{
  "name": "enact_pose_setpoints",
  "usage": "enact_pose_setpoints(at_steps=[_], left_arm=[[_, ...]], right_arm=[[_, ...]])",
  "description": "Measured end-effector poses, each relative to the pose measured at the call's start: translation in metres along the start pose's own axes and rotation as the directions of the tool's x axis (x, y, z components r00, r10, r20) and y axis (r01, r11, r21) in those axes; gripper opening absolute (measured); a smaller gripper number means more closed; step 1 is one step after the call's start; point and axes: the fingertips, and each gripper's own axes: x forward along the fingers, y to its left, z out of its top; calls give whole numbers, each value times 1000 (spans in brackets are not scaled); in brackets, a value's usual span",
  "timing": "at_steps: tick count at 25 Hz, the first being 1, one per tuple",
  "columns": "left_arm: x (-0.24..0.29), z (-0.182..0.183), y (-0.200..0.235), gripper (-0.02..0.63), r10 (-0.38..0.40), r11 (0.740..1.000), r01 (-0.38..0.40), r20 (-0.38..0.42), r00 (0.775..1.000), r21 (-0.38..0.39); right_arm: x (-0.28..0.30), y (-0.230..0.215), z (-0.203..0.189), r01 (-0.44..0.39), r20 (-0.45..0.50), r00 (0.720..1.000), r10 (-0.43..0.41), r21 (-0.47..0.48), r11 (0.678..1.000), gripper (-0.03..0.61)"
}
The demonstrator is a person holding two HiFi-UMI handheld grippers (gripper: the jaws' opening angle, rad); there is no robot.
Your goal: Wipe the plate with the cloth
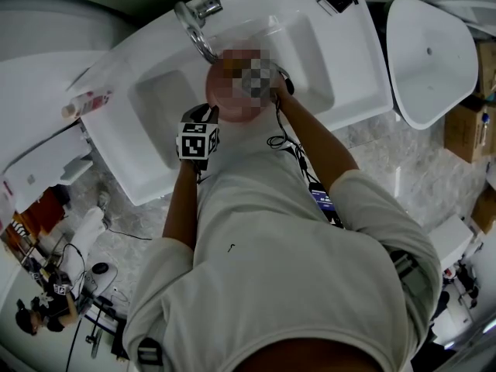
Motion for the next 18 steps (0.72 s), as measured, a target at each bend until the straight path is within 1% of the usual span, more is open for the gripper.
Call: enact_pose_setpoints(at_steps=[4,8,14,18], left_arm=[[0,-1,2,97,0,1000,0,-1,1000,-7],[1,-1,3,97,-2,1000,2,-3,1000,-18],[3,-5,7,97,-5,999,4,-12,1000,-37],[5,-8,9,97,-6,999,5,-20,1000,-51]], right_arm=[[-2,18,12,-27,39,999,29,-43,999,94],[0,39,13,-61,59,996,67,-93,994,94],[4,76,0,-135,40,989,141,-138,981,94],[8,89,-16,-172,13,984,176,-148,974,94]])
